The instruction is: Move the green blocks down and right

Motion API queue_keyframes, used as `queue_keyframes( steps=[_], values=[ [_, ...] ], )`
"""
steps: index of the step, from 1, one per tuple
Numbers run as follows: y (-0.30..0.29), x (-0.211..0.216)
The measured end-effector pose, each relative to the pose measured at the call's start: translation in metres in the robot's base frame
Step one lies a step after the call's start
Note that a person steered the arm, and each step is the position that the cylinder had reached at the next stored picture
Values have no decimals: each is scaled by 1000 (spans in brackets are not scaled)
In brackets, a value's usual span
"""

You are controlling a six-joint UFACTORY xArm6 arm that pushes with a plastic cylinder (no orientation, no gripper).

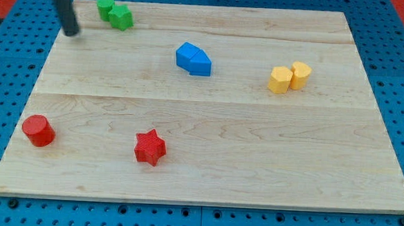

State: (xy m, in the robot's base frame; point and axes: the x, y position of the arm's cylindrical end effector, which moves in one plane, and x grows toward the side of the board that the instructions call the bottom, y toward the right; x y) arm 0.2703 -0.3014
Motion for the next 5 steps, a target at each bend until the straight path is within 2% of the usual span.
queue_keyframes(
  steps=[1, 2, 4, 5],
  values=[
    [-3, -22],
    [-3, -78],
    [30, -78],
    [102, -73]
  ],
)
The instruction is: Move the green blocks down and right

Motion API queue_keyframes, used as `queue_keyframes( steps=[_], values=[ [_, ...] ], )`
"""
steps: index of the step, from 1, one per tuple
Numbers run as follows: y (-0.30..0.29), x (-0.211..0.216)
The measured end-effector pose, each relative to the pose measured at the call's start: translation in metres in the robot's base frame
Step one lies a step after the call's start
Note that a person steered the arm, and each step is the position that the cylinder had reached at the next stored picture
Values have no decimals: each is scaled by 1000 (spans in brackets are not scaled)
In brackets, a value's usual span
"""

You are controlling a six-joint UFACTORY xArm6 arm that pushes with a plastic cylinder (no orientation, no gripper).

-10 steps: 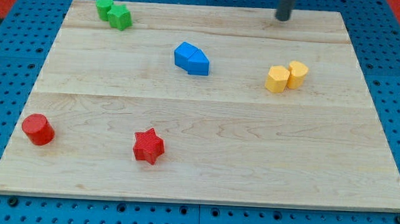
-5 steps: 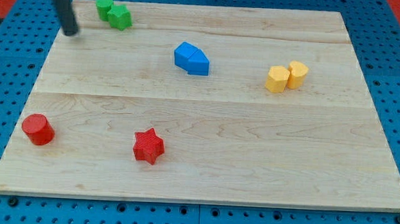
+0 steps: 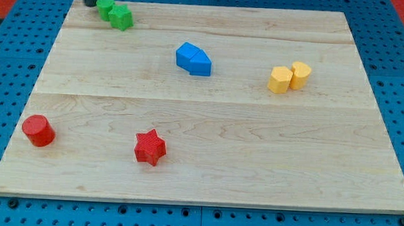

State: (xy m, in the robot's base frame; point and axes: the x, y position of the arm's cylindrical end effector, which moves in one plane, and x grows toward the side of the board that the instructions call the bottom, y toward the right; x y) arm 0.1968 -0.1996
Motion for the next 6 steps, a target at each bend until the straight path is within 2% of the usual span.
queue_keyframes(
  steps=[1, 3, 4, 5, 6],
  values=[
    [45, -3],
    [75, 55],
    [75, 86],
    [30, 87],
    [24, 120]
  ],
)
